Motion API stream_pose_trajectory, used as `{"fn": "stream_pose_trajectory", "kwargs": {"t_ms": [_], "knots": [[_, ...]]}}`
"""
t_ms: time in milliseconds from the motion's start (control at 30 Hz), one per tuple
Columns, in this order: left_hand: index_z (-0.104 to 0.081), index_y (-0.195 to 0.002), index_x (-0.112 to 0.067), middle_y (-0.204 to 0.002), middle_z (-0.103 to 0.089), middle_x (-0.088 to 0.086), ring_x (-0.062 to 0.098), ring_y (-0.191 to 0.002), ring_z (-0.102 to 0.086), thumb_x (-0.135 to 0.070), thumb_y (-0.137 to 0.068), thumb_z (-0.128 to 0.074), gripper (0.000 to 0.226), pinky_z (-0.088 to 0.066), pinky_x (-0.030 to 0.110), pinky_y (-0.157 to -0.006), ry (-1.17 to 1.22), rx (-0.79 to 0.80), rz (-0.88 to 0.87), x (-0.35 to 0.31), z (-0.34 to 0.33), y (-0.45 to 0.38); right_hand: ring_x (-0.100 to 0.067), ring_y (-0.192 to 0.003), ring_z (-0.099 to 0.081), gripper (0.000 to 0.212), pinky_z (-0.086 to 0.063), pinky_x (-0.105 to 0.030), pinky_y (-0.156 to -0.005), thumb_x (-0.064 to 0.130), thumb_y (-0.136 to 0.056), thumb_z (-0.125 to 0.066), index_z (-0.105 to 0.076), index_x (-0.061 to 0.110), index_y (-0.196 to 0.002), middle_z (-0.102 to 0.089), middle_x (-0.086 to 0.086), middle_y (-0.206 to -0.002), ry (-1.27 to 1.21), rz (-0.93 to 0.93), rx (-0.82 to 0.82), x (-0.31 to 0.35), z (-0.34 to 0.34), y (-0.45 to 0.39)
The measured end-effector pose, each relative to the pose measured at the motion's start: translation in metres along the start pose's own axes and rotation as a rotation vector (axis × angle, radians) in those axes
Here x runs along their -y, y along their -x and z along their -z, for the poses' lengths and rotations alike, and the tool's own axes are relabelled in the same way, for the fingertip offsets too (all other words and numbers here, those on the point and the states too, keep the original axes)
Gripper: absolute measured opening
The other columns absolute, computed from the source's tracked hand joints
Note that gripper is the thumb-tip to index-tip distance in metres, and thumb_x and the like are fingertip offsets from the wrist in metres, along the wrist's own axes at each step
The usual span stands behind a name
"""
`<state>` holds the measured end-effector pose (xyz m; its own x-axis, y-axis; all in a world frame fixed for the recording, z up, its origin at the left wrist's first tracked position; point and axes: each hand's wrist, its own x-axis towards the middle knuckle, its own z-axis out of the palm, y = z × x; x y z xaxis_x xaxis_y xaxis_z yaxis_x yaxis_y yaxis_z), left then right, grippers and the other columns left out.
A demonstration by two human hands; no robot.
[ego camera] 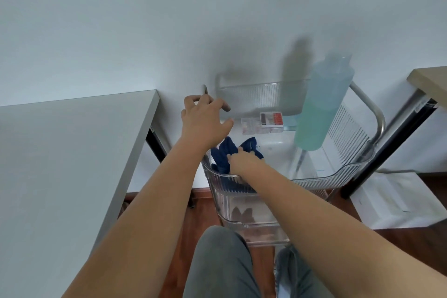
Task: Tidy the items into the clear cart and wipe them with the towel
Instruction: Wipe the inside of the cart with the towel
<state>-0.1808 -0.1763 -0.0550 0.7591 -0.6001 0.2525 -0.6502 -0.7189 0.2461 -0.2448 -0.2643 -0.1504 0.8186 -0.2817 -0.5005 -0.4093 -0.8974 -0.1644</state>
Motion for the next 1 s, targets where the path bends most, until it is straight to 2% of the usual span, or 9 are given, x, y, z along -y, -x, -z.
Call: {"fn": "stream_pose_trajectory", "kwargs": {"t_ms": [100, 233, 367, 500, 700, 767, 867, 933, 1000], "knots": [[-0.061, -0.118, -0.039, -0.127, -0.055, -0.007, 0.027, -0.13, -0.027, -0.049, -0.086, -0.057, 0.034, -0.036, 0.042, -0.099, 0.013, -0.01, -0.007, 0.0, -0.001, 0.001, -0.036, -0.127, -0.044, 0.056, -0.039, -0.037, -0.1, 0.008, -0.093, -0.045, -0.037, 0.021, -0.147, -0.024, -0.017, -0.157, 0.114, 0.242, 0.041, -0.029, 0.007, 0.02], [-0.061, -0.118, -0.039, -0.126, -0.055, -0.008, 0.027, -0.132, -0.027, -0.049, -0.086, -0.057, 0.034, -0.036, 0.041, -0.099, 0.032, -0.014, -0.015, 0.0, -0.002, 0.004, -0.032, -0.12, -0.051, 0.048, -0.036, -0.025, -0.091, 0.003, -0.09, -0.049, -0.058, 0.023, -0.132, -0.047, -0.01, -0.145, 0.127, 0.231, 0.081, -0.07, 0.019, 0.043], [-0.062, -0.117, -0.037, -0.124, -0.056, -0.007, 0.028, -0.132, -0.028, -0.046, -0.088, -0.057, 0.031, -0.034, 0.039, -0.103, 0.048, -0.021, -0.012, 0.002, -0.003, 0.004, -0.026, -0.087, -0.058, 0.031, -0.043, -0.028, -0.072, 0.008, -0.092, -0.051, -0.061, 0.008, -0.121, -0.062, -0.011, -0.102, 0.169, -0.063, -0.01, -0.086, 0.025, 0.048], [-0.062, -0.116, -0.038, -0.122, -0.057, -0.007, 0.029, -0.133, -0.027, -0.04, -0.092, -0.053, 0.026, -0.033, 0.039, -0.104, 0.064, -0.023, -0.006, 0.001, -0.003, 0.004, -0.026, -0.097, -0.062, 0.026, -0.047, -0.031, -0.073, 0.004, -0.09, -0.051, -0.06, 0.005, -0.114, -0.062, -0.011, -0.113, 0.138, -0.186, -0.074, -0.063, 0.021, 0.037], [-0.064, -0.115, -0.037, -0.123, -0.058, -0.006, 0.028, -0.133, -0.031, -0.031, -0.096, -0.048, 0.026, -0.031, 0.039, -0.106, 0.035, -0.033, -0.013, 0.002, -0.003, 0.002, -0.031, -0.09, -0.062, 0.029, -0.047, -0.034, -0.07, 0.007, -0.088, -0.059, -0.062, 0.009, -0.117, -0.061, -0.012, -0.109, 0.149, 0.009, -0.181, -0.01, 0.016, 0.011], [-0.064, -0.115, -0.037, -0.124, -0.058, -0.007, 0.027, -0.133, -0.032, -0.03, -0.096, -0.047, 0.026, -0.031, 0.038, -0.107, 0.038, -0.031, -0.01, 0.002, -0.003, 0.002, -0.032, -0.083, -0.061, 0.028, -0.048, -0.033, -0.069, 0.003, -0.085, -0.057, -0.065, 0.008, -0.112, -0.064, -0.012, -0.102, 0.238, 0.179, -0.132, -0.002, 0.012, 0.013], [-0.064, -0.114, -0.037, -0.123, -0.058, -0.008, 0.028, -0.133, -0.031, -0.029, -0.095, -0.048, 0.026, -0.03, 0.038, -0.107, 0.061, -0.029, -0.007, 0.002, -0.003, 0.003, -0.029, -0.075, -0.055, 0.031, -0.036, -0.029, -0.066, -0.004, -0.08, -0.053, -0.072, 0.01, -0.101, -0.06, -0.005, -0.082, 0.286, 0.4, -0.037, -0.02, 0.019, 0.027], [-0.064, -0.114, -0.037, -0.124, -0.058, -0.007, 0.028, -0.133, -0.03, -0.03, -0.095, -0.048, 0.026, -0.03, 0.038, -0.107, 0.068, -0.026, -0.01, 0.002, -0.003, 0.003, -0.025, -0.078, -0.049, 0.039, -0.035, -0.027, -0.071, -0.003, -0.084, -0.052, -0.072, 0.017, -0.11, -0.058, -0.004, -0.088, 0.301, 0.391, 0.044, -0.044, 0.03, 0.04], [-0.064, -0.114, -0.038, -0.124, -0.058, -0.007, 0.028, -0.134, -0.03, -0.03, -0.095, -0.048, 0.026, -0.029, 0.038, -0.108, 0.076, -0.022, -0.01, 0.003, -0.004, 0.001, -0.025, -0.082, -0.053, 0.043, -0.043, -0.029, -0.074, -0.003, -0.083, -0.052, -0.07, 0.022, -0.114, -0.061, -0.006, -0.098, 0.302, 0.29, 0.043, -0.071, 0.039, 0.048]]}}
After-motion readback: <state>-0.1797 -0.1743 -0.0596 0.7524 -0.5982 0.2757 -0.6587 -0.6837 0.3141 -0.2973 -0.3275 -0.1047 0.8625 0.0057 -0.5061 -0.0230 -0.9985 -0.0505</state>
